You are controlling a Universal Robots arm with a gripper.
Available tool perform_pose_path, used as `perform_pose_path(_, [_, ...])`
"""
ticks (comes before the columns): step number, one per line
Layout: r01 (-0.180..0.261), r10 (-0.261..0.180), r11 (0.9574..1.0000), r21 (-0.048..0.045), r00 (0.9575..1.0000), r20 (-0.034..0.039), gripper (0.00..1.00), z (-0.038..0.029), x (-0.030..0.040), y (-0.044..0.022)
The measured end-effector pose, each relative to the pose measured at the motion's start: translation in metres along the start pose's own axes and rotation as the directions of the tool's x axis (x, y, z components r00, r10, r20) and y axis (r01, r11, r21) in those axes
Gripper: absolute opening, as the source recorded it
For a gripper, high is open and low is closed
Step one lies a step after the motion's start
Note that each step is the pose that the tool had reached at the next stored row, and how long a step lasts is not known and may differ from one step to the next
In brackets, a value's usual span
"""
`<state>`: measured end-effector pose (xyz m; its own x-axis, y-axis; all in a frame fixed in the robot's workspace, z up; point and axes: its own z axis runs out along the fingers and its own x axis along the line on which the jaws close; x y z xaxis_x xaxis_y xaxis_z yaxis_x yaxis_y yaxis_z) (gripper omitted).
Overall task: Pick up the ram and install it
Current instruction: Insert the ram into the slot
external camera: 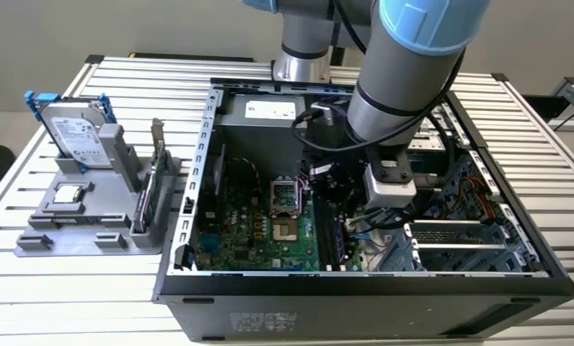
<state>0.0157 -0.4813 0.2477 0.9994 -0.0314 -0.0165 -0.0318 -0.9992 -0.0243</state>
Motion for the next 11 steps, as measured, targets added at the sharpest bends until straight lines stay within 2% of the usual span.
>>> perform_pose_path(3, [0.0, 0.0, 1.0, 0.0006, 1.0, -0.0001, 1.0, -0.0035, 0.0, -0.0001])
perform_pose_path(4, [0.0, 0.0, 1.0, 0.0009, 1.0, -0.0001, 0.0, -0.0035, 0.0, -0.0001])
perform_pose_path(11, [0.0, 0.0, 1.0, 0.0019, 1.0, 0.0, 0.0, -0.0036, -0.0001, -0.0001])
